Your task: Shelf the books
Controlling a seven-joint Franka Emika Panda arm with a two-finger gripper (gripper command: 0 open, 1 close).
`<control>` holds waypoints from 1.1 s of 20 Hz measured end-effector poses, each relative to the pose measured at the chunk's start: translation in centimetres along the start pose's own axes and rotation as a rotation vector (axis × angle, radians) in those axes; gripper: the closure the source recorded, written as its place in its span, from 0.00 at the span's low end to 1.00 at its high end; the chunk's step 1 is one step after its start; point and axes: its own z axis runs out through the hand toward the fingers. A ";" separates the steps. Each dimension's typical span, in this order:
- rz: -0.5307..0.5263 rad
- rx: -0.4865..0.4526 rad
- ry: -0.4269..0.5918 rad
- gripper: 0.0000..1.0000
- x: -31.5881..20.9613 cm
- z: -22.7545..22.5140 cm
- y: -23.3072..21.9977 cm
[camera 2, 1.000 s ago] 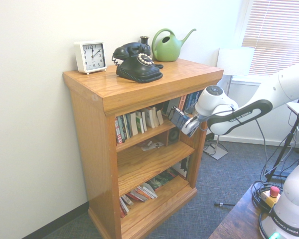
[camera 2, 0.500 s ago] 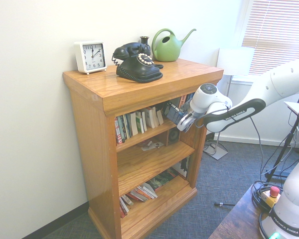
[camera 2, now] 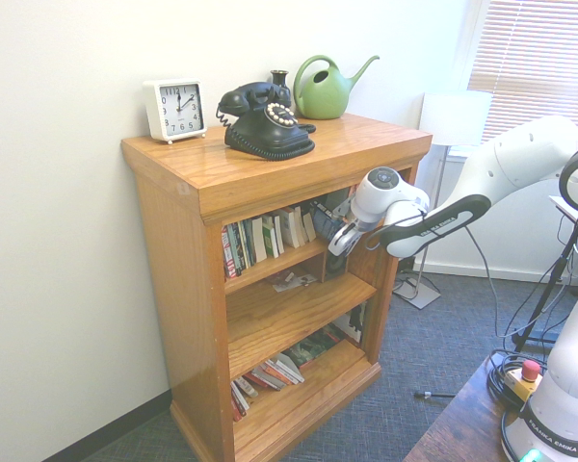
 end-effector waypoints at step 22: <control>-0.022 0.016 0.034 0.00 1.5 -0.1 -3.9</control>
